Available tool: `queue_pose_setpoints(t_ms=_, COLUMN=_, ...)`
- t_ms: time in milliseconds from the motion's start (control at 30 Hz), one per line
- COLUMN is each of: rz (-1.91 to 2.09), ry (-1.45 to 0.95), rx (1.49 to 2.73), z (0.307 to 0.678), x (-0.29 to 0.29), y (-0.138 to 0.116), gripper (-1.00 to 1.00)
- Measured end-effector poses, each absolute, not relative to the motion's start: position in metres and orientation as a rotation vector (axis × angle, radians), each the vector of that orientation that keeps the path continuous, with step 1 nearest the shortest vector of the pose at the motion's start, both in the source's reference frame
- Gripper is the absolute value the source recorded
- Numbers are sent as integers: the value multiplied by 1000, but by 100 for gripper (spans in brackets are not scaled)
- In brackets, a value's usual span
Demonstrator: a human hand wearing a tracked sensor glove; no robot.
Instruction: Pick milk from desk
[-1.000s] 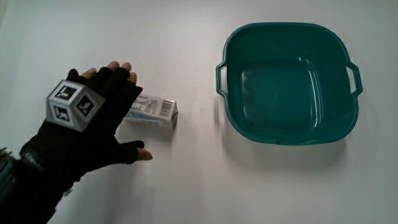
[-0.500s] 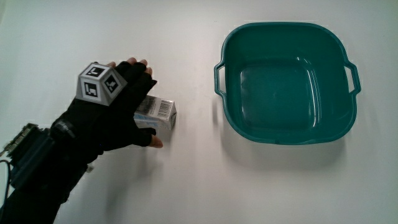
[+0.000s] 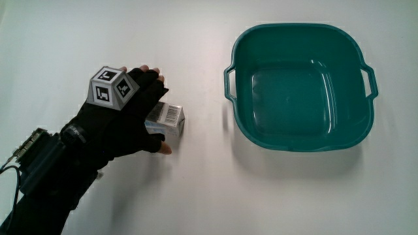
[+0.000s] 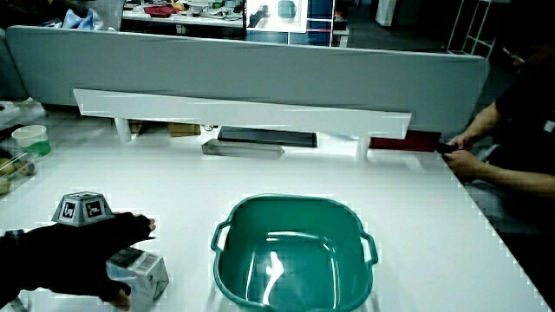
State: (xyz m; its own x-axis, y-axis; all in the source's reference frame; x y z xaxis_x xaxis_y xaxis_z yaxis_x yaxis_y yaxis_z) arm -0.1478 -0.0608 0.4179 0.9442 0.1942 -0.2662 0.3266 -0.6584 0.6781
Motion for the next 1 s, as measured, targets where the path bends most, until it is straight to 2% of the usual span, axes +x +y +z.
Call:
queue_pose_setpoints(t_ms=133, rz=-236, ry=358, rx=2319, z=415, x=-148, y=-62, gripper=0)
queue_pose_setpoints(t_ms=1000, rz=-296, ry=323, rx=2342, z=414, x=-155, y=-73, gripper=96)
